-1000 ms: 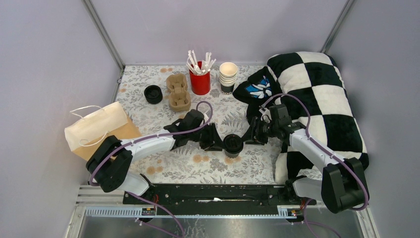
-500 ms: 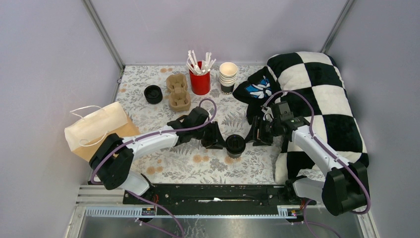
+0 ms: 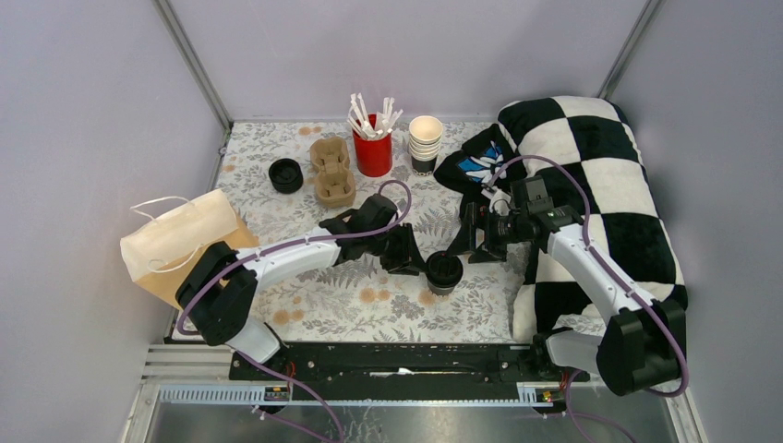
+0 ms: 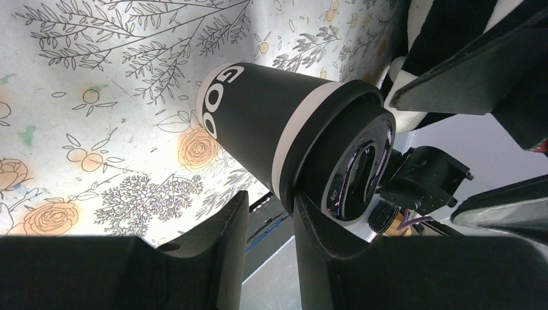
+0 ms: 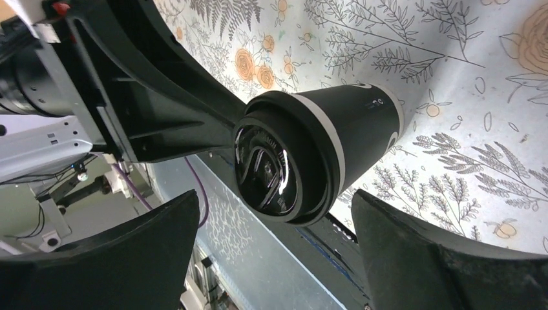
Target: Pack the takeout coffee
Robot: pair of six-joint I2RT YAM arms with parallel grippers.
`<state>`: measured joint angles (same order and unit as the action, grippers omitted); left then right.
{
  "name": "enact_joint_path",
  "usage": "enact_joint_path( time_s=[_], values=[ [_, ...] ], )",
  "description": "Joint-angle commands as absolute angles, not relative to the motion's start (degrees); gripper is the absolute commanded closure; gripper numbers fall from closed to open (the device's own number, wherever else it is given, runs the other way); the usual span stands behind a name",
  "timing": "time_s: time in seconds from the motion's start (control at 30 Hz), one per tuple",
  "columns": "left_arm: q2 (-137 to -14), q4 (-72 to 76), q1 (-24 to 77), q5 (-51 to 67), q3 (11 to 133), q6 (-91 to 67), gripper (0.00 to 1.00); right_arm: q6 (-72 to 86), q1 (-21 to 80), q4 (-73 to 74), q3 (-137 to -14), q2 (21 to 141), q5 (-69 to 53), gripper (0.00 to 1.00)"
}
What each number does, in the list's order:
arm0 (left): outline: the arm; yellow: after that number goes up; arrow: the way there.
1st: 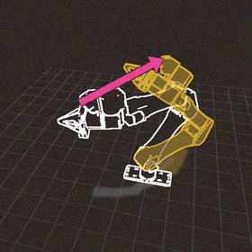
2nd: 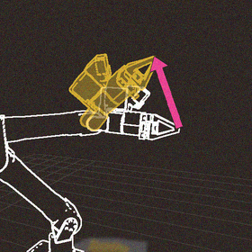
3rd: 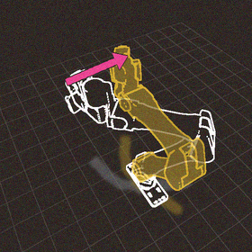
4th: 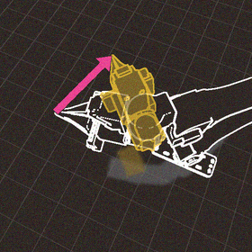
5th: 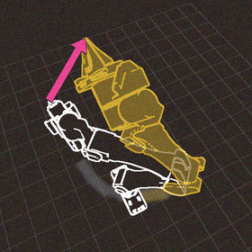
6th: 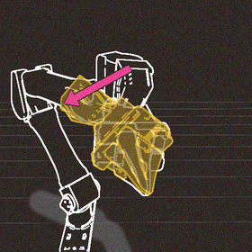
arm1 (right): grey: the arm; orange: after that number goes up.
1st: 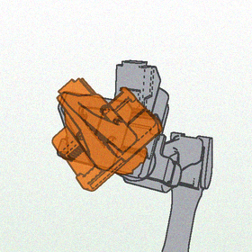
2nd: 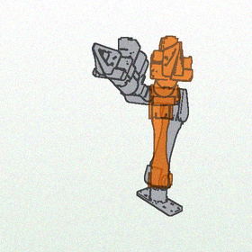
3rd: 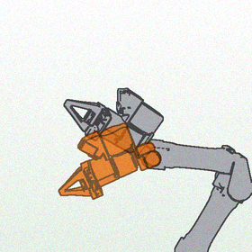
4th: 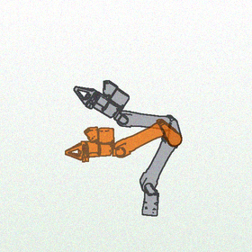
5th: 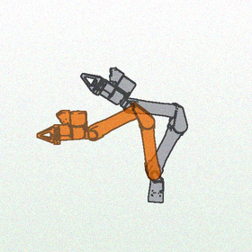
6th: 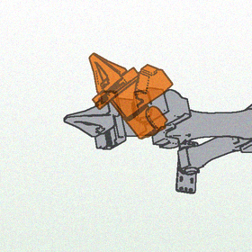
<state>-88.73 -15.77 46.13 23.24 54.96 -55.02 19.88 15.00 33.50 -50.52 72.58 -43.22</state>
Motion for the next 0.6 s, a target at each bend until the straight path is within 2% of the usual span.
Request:
enact_joint_path(
  time_s=[0.0, 0.33, 0.57],
  values=[
    [-92.83, -28.47, 46.54, 13.09, 52.96, -50.24, 0.65, 16.97, 14.72, 31.70, -49.17, 75.15, -48.20, 0.05],
    [-89.25, -34.45, 46.49, 12.57, 58.54, -48.21, 0.56, 17.90, 12.31, 28.36, -46.37, 75.50, -50.79, 0.06],
    [-88.96, -36.04, 46.06, 12.90, 63.05, -46.21, 0.53, 18.47, 12.29, 27.64, -46.07, 75.97, -51.49, 0.06]
  ],
)
